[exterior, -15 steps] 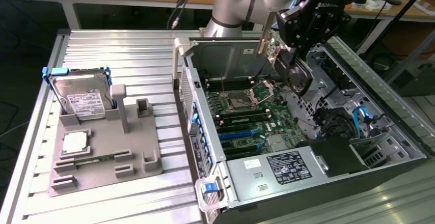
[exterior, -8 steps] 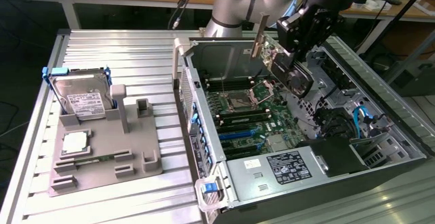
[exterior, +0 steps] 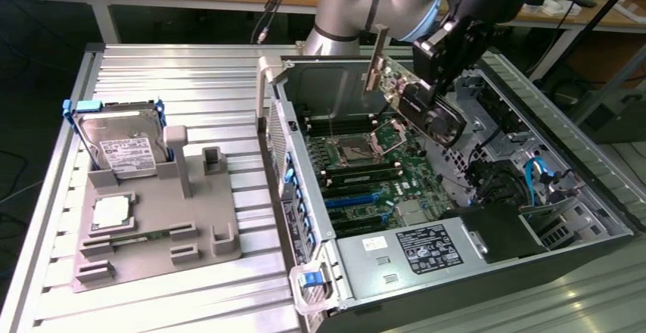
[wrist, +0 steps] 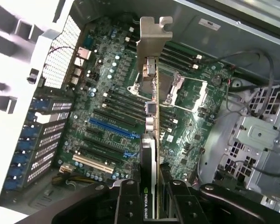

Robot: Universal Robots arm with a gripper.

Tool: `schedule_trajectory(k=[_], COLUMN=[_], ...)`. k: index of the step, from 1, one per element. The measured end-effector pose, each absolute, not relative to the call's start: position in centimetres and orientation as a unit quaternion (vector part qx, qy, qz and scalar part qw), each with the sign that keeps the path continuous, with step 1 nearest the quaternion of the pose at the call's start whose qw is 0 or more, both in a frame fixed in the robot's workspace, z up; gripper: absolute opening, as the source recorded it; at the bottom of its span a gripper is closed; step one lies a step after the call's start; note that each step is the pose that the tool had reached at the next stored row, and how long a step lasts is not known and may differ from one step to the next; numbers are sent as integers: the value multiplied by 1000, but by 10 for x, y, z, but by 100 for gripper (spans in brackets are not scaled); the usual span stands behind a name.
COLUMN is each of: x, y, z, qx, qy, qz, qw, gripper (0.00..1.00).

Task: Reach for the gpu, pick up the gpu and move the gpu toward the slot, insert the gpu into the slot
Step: 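Insert the gpu into the slot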

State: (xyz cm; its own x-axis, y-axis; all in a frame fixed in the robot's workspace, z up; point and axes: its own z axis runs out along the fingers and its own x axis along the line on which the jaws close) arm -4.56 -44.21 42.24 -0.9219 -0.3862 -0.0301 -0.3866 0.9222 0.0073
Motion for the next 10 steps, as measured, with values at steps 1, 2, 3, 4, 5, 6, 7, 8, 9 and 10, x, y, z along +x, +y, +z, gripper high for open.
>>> schedule_trajectory(k=[1,2,3,4,5,6,7,8,9,10], x=[-46,-46,-46,-46,-46,-46,-46,-46,-46,-46], y=[-442,-442,-442,-442,-442,-442,-442,-442,-442,-442], z=[422,421,420,419,418,417,416,414,413,412], qx=[-206,-216,-224,-233,-242,-251,-259,-272,-280,-289], qy=[978,976,974,972,970,968,966,962,960,957], qz=[7,7,7,7,7,7,7,8,8,8], qw=[14,14,14,14,14,14,14,13,13,13], gripper=[27,27,27,27,27,27,27,27,27,27])
